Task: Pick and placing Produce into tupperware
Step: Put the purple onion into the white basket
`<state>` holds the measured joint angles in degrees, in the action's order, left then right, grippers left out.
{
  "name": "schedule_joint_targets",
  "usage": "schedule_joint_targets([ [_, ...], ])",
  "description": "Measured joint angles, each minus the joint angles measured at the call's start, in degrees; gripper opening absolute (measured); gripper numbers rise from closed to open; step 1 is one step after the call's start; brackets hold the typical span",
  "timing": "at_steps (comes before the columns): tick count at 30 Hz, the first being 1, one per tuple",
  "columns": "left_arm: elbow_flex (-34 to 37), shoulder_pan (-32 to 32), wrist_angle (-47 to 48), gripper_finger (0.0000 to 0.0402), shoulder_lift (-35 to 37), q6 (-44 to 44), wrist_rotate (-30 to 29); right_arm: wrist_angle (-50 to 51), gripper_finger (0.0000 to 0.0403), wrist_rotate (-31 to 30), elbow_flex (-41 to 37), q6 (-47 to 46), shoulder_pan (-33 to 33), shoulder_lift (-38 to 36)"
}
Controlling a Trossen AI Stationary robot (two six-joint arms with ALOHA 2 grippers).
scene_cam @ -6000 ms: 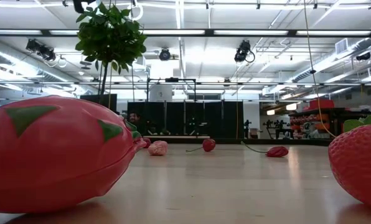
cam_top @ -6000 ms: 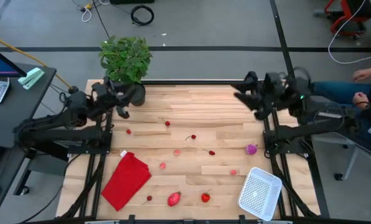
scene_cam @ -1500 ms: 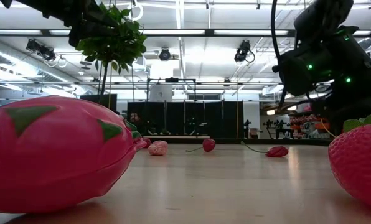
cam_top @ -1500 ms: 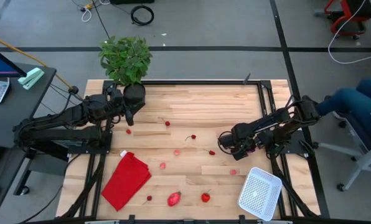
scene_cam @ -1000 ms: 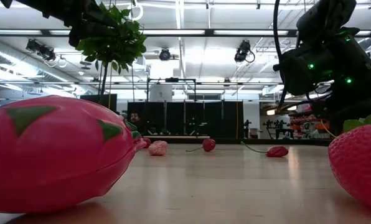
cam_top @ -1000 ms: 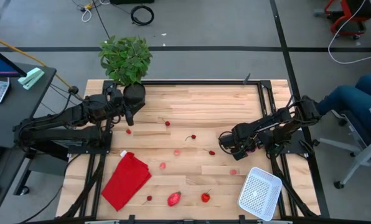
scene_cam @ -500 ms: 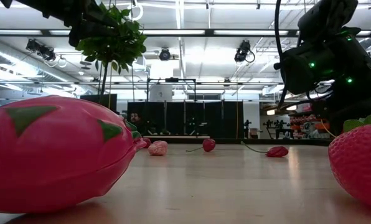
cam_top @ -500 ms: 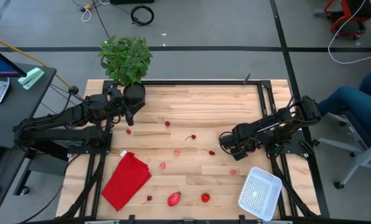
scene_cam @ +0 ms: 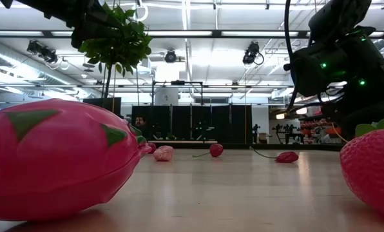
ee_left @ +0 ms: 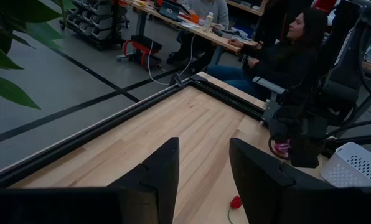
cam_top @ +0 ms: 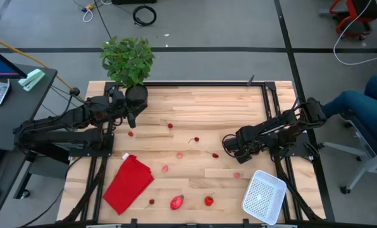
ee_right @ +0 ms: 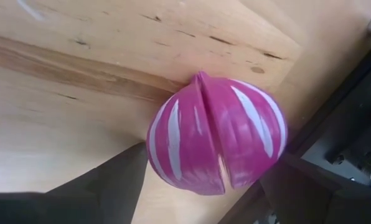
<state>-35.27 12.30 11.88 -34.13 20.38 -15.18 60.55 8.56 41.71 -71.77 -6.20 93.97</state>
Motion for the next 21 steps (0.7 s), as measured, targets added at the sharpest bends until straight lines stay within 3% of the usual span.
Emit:
schedule_joint_targets([
  [21,0.00,0.02,0.00,0.0153,0.02,0.02,0.02,0.06,0.0311,-7.13,1.29,4.40,0.03,0.01],
])
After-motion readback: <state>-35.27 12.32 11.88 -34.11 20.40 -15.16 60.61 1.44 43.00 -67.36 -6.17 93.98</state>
